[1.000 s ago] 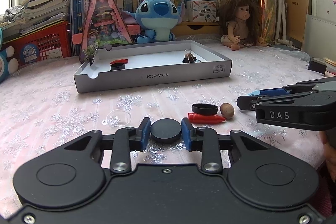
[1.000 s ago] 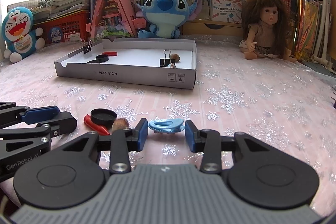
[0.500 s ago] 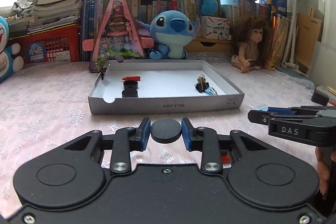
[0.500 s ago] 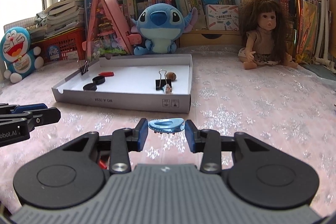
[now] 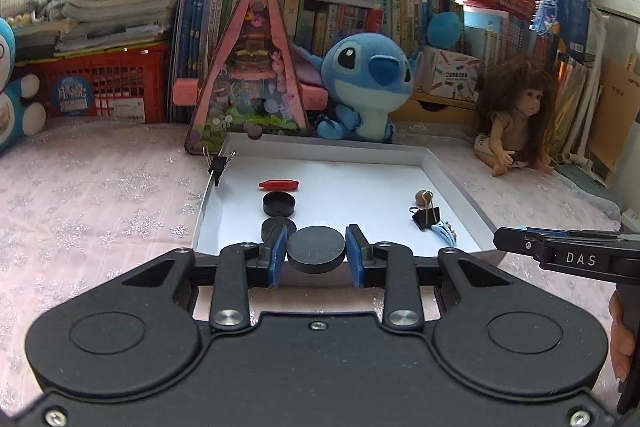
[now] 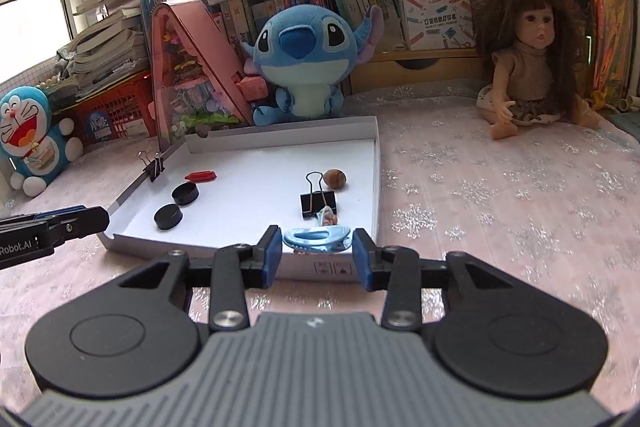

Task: Organize rigid objects
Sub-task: 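Carry black puck and blue hair clip into the tray and open both grippers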

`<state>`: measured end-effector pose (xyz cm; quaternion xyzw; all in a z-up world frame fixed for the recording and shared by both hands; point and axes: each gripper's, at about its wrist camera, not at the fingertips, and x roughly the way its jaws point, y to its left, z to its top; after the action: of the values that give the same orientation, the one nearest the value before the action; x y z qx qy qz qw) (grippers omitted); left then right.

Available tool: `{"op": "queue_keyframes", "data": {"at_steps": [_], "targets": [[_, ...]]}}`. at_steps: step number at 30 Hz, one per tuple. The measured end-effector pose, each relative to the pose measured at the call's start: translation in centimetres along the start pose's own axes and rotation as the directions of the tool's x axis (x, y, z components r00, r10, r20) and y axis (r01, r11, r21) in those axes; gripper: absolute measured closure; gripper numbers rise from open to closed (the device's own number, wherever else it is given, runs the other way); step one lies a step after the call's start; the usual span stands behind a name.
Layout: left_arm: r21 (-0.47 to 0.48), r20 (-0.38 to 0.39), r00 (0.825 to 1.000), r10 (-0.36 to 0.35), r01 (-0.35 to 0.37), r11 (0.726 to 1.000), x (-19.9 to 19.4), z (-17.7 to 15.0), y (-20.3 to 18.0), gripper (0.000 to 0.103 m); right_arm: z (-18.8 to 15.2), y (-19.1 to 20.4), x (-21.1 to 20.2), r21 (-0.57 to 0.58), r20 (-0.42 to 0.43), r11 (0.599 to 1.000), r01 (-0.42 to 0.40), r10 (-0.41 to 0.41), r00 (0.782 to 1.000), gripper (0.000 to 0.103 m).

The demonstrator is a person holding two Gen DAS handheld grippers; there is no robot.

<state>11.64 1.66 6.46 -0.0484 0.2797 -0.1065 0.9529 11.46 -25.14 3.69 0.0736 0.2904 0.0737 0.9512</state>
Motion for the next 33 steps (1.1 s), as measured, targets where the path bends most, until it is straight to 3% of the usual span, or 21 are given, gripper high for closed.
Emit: {"op": "queue_keyframes", "data": {"at_steps": [8, 17, 33], "targets": [[-0.045, -0.140, 0.990, 0.003, -0.009, 0.999, 5.2, 2.0, 1.7, 0.073, 3.0, -1.2, 4.6, 0.079, -0.158, 0.996, -0.031, 0.043, 0.987, 0.060], [-0.040, -0.244, 0.970, -0.001, -0.009, 0.999, 8.6, 2.3, 2.3, 0.073, 3.5, -0.2, 7.9, 0.013, -0.294, 1.000, 0.001, 0.003, 0.956, 0.060], [-0.027, -0.264, 0.963, 0.048, -0.057, 0.998, 11.6, 1.9, 3.0, 0.073, 3.8, -0.4, 9.8, 0.035, -0.271, 0.999, -0.001, 0.011, 0.963, 0.060]]}}
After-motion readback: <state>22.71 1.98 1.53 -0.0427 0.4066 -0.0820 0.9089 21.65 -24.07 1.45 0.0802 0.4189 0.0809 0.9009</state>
